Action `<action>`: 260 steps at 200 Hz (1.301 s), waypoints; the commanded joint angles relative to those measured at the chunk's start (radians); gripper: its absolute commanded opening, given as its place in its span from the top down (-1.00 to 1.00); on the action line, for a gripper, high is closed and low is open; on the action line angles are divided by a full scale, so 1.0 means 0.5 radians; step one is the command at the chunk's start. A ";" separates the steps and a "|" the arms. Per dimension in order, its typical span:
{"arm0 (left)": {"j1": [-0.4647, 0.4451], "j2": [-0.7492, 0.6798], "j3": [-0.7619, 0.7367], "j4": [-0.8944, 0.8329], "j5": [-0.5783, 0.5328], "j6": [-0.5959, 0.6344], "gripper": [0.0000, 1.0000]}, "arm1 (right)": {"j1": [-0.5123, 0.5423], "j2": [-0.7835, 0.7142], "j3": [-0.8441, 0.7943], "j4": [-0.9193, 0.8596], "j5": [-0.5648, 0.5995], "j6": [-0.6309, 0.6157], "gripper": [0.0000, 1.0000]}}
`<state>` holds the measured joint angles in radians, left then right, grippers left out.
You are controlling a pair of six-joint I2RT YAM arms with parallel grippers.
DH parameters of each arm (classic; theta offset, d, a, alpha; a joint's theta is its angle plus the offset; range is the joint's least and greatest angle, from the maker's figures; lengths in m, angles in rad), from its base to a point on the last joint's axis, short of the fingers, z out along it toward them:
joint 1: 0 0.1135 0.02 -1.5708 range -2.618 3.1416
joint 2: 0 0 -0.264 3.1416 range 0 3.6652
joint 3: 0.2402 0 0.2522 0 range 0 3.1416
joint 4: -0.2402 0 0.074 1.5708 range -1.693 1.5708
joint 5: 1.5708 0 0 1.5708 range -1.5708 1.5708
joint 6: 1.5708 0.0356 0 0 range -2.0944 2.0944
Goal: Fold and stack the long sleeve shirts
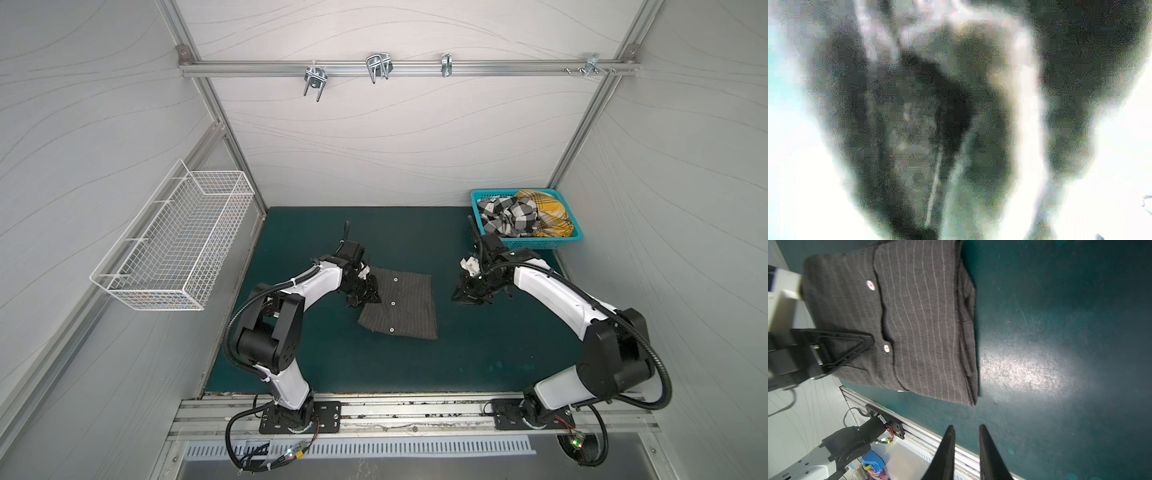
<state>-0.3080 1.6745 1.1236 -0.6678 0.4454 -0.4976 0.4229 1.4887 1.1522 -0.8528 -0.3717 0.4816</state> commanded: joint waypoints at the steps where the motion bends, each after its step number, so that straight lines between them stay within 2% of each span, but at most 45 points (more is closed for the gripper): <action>1: 0.049 -0.158 0.279 -0.466 -0.402 0.160 1.00 | -0.011 -0.086 -0.010 -0.062 -0.027 0.023 0.54; 33: 0.070 -0.186 0.673 -1.047 -1.161 0.272 1.00 | 0.006 -0.156 -0.012 -0.061 -0.054 0.046 0.53; 64: 0.056 -0.083 1.030 -1.546 -2.064 0.261 1.00 | 0.023 -0.257 -0.045 -0.043 -0.078 0.064 0.52; 83: 0.015 0.025 1.101 -1.739 -2.574 0.242 1.00 | 0.023 -0.333 -0.093 -0.012 -0.121 0.083 0.52; 94: -0.016 0.129 1.112 -1.879 -2.838 0.148 1.00 | 0.023 -0.377 -0.128 0.003 -0.134 0.084 0.52; 108: -0.058 0.250 1.095 -2.002 -3.011 0.020 1.00 | 0.021 -0.436 -0.175 0.018 -0.146 0.083 0.51; 137: -0.276 0.624 1.133 -2.280 -3.089 -0.384 1.00 | -0.011 -0.572 -0.284 0.045 -0.179 0.080 0.51; 168: -0.568 0.986 1.333 -2.282 -2.872 -0.546 1.00 | -0.064 -0.714 -0.370 0.048 -0.239 0.089 0.49; 178: -0.662 1.117 1.513 -2.281 -2.758 -0.554 0.75 | -0.075 -0.760 -0.383 0.030 -0.259 0.085 0.49; 186: -0.747 1.212 1.659 -2.282 -2.688 -0.567 0.35 | -0.081 -0.792 -0.387 0.006 -0.269 0.082 0.48; 196: -0.852 1.313 1.872 -2.268 -2.558 -0.567 -0.02 | -0.084 -0.840 -0.387 -0.027 -0.278 0.074 0.46; 201: -0.901 1.359 1.991 -2.264 -2.477 -0.551 -0.34 | -0.085 -0.866 -0.388 -0.047 -0.278 0.072 0.44; 205: -0.932 1.406 2.110 -2.263 -2.410 -0.542 -0.46 | -0.088 -0.884 -0.389 -0.064 -0.277 0.068 0.41; 222: -1.064 1.555 2.595 -2.256 -2.075 -0.514 -0.57 | -0.100 -0.966 -0.390 -0.136 -0.264 0.064 0.25; 233: -1.088 1.574 2.782 -2.204 -1.857 -0.517 -0.60 | -0.110 -1.015 -0.395 -0.171 -0.257 0.067 0.16; 245: -1.081 1.502 2.818 -2.135 -1.671 -0.521 -0.63 | -0.127 -1.052 -0.393 -0.213 -0.254 0.068 0.10; 260: -1.028 1.307 2.698 -2.059 -1.655 -0.517 -0.63 | -0.135 -1.078 -0.384 -0.239 -0.242 0.071 0.08</action>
<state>-0.8734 2.4416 2.4763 -1.5845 -0.5304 -0.7223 0.3672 0.9771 0.9588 -0.9005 -0.4904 0.5240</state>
